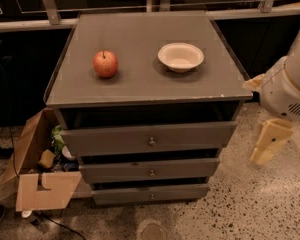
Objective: Open bottom drawer
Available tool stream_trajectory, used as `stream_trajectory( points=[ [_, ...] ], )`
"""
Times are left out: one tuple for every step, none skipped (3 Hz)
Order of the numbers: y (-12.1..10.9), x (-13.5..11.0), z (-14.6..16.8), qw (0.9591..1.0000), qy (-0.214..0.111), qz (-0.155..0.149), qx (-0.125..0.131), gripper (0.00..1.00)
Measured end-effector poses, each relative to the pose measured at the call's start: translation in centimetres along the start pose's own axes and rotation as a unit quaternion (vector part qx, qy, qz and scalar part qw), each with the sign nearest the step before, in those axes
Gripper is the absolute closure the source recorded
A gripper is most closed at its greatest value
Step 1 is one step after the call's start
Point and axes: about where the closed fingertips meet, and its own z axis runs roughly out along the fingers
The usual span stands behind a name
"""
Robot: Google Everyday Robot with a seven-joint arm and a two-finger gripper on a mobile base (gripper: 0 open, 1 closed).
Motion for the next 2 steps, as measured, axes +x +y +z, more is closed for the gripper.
stream_trajectory(
  points=[
    [2.02,0.88,5.24,0.9992,-0.003,-0.004,-0.040,0.00],
    [2.54,0.88,5.38,0.9991,-0.005,-0.008,-0.042,0.00]
  ],
)
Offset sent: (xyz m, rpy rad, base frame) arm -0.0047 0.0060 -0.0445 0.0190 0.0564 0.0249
